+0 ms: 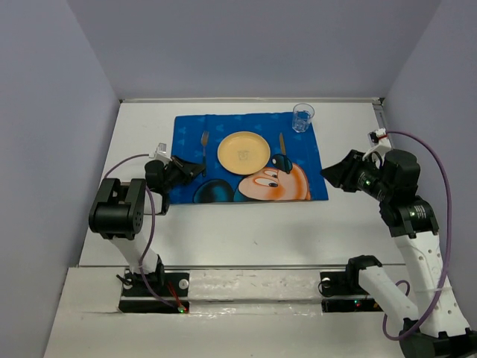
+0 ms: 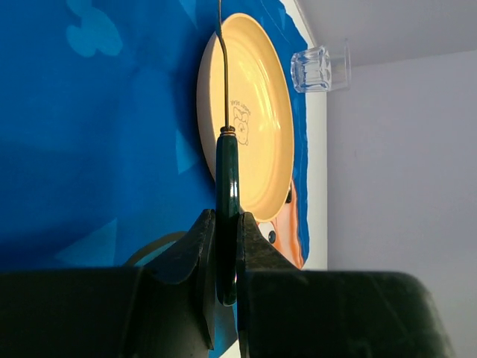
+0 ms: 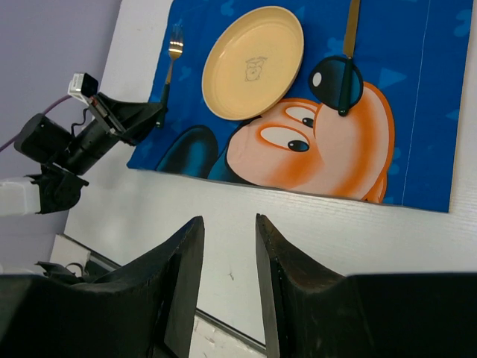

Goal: Set the dinner table for one person

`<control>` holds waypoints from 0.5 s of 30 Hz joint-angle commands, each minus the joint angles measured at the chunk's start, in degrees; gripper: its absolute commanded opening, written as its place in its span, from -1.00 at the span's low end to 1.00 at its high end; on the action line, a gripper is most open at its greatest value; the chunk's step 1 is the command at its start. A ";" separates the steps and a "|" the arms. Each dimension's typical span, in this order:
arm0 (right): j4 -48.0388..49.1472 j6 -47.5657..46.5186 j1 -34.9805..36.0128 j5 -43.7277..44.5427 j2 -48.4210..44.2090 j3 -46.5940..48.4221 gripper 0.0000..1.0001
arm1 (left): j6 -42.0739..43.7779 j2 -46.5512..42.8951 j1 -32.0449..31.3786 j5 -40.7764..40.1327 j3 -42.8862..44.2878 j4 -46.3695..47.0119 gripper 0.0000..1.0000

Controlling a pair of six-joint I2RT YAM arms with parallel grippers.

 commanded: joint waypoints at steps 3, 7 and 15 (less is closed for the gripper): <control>3.54 -0.15 0.36 -1.12 -0.25 0.35 -0.21 | -0.16 1.08 0.22 -0.42 3.05 5.14 -1.00; 3.45 -0.15 0.36 -1.04 -0.25 0.18 -0.21 | -1.30 4.94 0.30 -0.70 4.63 5.22 -1.00; 3.45 -0.33 0.36 -0.68 -0.16 0.00 -0.21 | -0.33 5.92 1.18 -3.16 4.11 3.47 -1.00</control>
